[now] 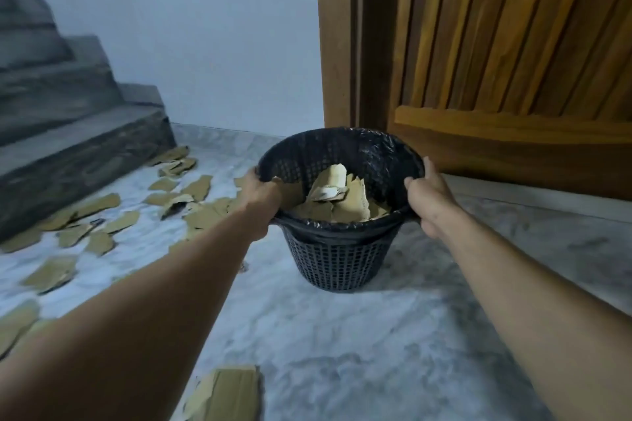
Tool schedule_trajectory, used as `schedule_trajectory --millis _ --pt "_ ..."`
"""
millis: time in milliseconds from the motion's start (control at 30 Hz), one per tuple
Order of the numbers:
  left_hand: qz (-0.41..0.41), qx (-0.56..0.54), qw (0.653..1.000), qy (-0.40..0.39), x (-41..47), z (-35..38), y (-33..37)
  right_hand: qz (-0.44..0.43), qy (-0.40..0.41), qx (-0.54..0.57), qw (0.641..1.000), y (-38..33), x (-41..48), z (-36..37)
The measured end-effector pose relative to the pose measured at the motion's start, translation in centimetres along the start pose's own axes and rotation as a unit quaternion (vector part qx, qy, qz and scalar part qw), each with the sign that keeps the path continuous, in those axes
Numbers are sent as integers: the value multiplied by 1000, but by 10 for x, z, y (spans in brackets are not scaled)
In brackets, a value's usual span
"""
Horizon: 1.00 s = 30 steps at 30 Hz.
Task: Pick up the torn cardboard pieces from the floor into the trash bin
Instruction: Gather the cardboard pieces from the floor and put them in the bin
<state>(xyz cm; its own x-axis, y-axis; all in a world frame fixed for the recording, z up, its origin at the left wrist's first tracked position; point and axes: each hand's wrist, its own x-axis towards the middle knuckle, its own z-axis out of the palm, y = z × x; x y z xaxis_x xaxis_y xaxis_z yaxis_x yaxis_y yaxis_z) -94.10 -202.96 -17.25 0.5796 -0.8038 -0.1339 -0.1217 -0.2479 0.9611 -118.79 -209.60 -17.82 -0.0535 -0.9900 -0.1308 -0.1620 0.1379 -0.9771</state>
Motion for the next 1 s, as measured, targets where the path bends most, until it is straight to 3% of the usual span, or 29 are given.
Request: schedule_trajectory --millis 133,367,533,667,733,800,867,933,1000 --pt "3 -20 999 -40 24 -15 -7 -13 -4 -3 1000 -2 11 24" --pt "2 84 993 -79 49 -31 -12 16 28 -96 995 -7 5 41" --pt "53 104 987 -112 44 -48 -14 -2 120 44 992 -8 -28 64" --pt "87 80 985 -125 33 -76 -42 -17 196 66 978 9 -86 101" --pt "78 80 987 -114 29 -96 -75 21 200 58 978 29 -118 128" --pt "69 115 986 -101 27 -120 -111 39 118 -34 992 60 -160 160" --pt "83 161 980 -79 22 -153 -146 14 -35 -192 981 106 -205 189" --pt "96 236 966 -49 19 -193 -185 -7 -179 -371 911 156 -244 212" --pt "93 359 929 -11 12 -232 -224 -28 -245 -518 819 194 -273 233"
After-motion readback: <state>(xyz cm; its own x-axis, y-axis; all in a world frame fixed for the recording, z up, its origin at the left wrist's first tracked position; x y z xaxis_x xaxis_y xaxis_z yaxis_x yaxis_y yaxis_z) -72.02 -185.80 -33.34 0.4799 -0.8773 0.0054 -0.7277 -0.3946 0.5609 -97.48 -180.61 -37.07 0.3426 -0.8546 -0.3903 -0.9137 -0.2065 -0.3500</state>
